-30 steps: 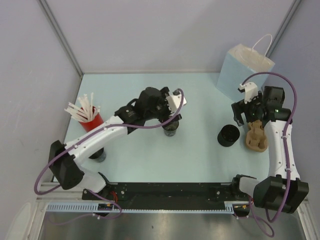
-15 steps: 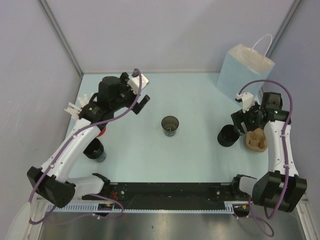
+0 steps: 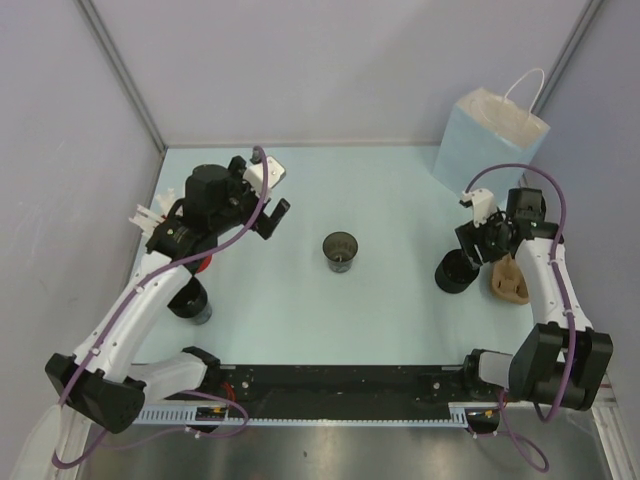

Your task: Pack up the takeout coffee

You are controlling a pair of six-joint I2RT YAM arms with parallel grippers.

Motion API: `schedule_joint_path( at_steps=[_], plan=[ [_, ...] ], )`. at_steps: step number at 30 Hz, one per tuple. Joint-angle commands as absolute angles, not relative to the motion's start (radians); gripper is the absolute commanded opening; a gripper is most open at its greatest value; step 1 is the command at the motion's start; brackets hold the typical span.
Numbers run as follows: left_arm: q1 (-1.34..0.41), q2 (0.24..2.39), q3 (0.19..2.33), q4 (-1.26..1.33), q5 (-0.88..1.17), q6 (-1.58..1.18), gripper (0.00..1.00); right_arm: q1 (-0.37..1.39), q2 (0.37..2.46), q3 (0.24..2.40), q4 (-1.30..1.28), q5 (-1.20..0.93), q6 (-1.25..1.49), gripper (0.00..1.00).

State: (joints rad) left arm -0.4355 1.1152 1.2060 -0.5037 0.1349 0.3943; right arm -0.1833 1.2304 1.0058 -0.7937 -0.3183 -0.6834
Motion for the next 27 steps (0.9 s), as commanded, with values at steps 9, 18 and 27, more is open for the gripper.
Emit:
schedule_joint_path(
  at_steps=[9,18,27],
  plan=[
    [-0.428,1.103,1.181,-0.479,0.150,0.356,0.99,-0.141,1.281,0.954,-0.657,-0.270,-0.632,0.54],
    [-0.428,1.109,1.178,-0.476,0.153,0.350,0.99,-0.138,1.285,0.927,-0.646,-0.270,-0.632,0.43],
    [-0.429,1.111,1.175,-0.474,0.164,0.345,0.99,-0.138,1.282,0.922,-0.638,-0.273,-0.627,0.30]
  ],
)
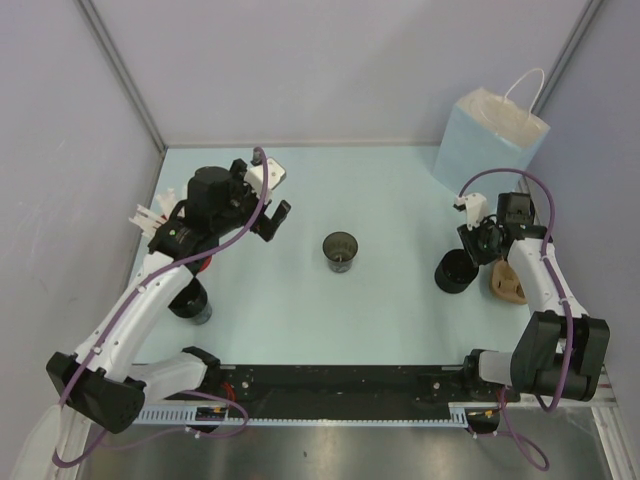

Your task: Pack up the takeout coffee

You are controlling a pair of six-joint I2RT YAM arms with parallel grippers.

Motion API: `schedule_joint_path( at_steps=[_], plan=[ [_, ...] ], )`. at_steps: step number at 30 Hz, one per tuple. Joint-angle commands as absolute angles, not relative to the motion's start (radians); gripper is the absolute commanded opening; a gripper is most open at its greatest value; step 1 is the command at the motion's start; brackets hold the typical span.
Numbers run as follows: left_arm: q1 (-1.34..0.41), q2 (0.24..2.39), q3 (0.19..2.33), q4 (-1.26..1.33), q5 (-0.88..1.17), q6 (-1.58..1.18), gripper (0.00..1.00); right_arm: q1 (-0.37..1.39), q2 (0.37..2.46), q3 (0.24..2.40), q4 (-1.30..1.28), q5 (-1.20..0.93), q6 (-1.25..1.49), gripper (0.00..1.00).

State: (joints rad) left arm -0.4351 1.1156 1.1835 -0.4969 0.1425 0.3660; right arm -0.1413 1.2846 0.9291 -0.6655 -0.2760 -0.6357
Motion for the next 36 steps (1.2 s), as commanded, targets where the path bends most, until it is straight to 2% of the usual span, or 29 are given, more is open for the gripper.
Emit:
schedule_joint_path(
  at_steps=[1,4,15,29,32,36],
  plan=[
    [-0.428,1.111,1.174,-0.472,0.164,0.345,0.99,-0.138,1.278,0.922,-0.638,-0.275,-0.627,0.28],
    [-0.428,1.109,1.169,-0.471,0.167,0.344,1.00,-0.138,1.269,0.923,-0.640,-0.276,-0.627,0.20],
    [-0.428,1.112,1.161,-0.466,0.176,0.344,0.99,-0.132,1.221,0.922,-0.635,-0.261,-0.629,0.13],
    [-0.433,1.140,1.216,-0.477,0.255,0.397,0.99,-0.008,1.118,1.048,-0.727,-0.239,-0.578,0.13],
    [-0.462,1.164,1.270,-0.511,0.223,0.458,0.99,0.070,1.127,1.121,-0.761,-0.247,-0.557,0.13],
    [-0.586,1.199,1.337,-0.567,0.114,0.566,0.99,0.150,1.170,1.230,-0.798,-0.282,-0.511,0.14]
  ],
)
